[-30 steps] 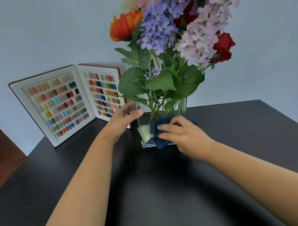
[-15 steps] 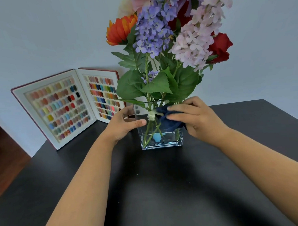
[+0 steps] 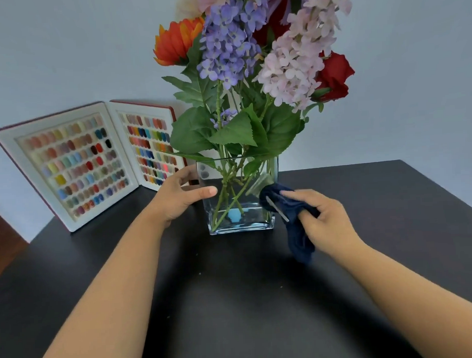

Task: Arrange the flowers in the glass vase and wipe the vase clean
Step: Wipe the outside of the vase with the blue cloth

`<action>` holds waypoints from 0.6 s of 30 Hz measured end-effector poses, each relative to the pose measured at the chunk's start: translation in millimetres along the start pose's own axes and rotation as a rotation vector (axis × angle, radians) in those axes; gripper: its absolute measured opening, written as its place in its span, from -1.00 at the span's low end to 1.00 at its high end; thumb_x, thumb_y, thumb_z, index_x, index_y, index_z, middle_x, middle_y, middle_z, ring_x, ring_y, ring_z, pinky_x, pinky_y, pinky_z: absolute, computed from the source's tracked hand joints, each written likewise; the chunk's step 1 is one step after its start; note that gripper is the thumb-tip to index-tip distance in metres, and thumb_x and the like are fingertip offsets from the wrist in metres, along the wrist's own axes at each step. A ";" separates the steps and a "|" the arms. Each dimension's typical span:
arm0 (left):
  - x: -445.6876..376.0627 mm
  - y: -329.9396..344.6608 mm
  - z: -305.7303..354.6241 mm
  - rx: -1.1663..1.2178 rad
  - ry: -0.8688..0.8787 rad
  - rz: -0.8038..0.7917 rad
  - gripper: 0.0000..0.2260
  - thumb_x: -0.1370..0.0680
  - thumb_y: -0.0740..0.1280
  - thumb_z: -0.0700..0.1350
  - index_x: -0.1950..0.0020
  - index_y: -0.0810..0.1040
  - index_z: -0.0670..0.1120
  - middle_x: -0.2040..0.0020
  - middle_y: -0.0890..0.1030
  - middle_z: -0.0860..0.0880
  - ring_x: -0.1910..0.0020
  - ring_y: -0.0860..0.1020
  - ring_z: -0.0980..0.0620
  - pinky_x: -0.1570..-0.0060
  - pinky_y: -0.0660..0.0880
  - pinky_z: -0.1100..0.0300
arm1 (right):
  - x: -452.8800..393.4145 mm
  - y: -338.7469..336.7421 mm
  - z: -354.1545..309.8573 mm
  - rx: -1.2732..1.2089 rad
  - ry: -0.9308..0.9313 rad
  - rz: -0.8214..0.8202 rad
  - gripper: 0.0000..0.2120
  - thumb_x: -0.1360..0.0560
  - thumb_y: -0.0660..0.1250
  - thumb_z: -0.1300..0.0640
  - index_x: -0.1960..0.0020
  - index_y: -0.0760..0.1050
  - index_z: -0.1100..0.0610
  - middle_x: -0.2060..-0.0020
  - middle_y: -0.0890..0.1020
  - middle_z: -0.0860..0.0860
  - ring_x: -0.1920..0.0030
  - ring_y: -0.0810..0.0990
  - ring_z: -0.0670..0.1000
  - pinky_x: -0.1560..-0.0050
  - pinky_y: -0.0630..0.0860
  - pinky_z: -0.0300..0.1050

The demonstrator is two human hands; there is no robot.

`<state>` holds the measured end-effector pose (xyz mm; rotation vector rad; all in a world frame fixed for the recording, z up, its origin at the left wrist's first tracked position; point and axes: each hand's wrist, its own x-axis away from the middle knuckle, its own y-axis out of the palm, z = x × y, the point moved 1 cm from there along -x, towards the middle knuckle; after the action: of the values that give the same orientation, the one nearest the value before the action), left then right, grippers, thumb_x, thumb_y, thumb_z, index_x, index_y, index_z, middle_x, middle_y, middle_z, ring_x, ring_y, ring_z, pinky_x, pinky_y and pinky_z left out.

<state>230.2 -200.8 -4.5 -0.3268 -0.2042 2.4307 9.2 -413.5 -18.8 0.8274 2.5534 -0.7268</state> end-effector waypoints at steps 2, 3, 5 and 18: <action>0.2 0.2 -2.3 -0.003 0.020 0.014 -0.35 -0.21 0.59 0.11 -0.27 0.58 0.01 -0.21 0.65 0.00 -0.13 0.64 0.07 -0.28 0.49 0.05 | 4.3 3.1 0.9 -0.358 0.328 0.135 -0.46 -0.48 0.19 0.49 0.01 0.66 -0.12 0.03 0.71 -0.11 -0.06 0.65 -0.05 -0.10 0.57 -0.14; 0.6 -0.1 -3.5 -0.001 0.027 0.020 -0.35 -0.21 0.59 0.11 -0.28 0.57 0.01 -0.21 0.65 0.00 -0.15 0.63 0.06 -0.31 0.47 0.01 | 5.8 5.4 0.6 -0.486 0.432 0.178 -0.52 -0.49 0.19 0.48 -0.03 0.66 -0.04 0.05 0.72 -0.03 -0.02 0.67 0.00 -0.06 0.59 -0.07; 2.0 -0.4 -3.9 -0.016 0.035 0.023 -0.35 -0.23 0.58 0.12 -0.29 0.57 0.01 -0.21 0.65 0.01 -0.21 0.59 0.04 -0.36 0.41 -0.07 | 4.9 7.9 -2.5 -0.639 0.564 0.245 -0.60 -0.49 0.18 0.46 -0.06 0.66 0.08 0.10 0.73 0.05 0.07 0.69 0.06 0.05 0.61 -0.04; 11.3 2.3 10.2 -0.047 -0.009 -0.011 -0.32 -0.22 0.55 0.21 -0.31 0.54 0.10 -0.20 0.64 0.17 -0.31 0.50 0.15 -0.44 0.26 -0.06 | -57.3 18.4 -44.2 -0.676 0.495 0.322 -0.78 -0.44 0.23 0.38 0.23 0.54 0.12 0.24 0.57 0.11 0.19 0.51 0.06 0.17 0.48 -0.03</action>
<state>217.5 -196.0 2.7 -0.3352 -0.2661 2.4200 56.7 -400.5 37.3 1.2167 2.6762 0.4831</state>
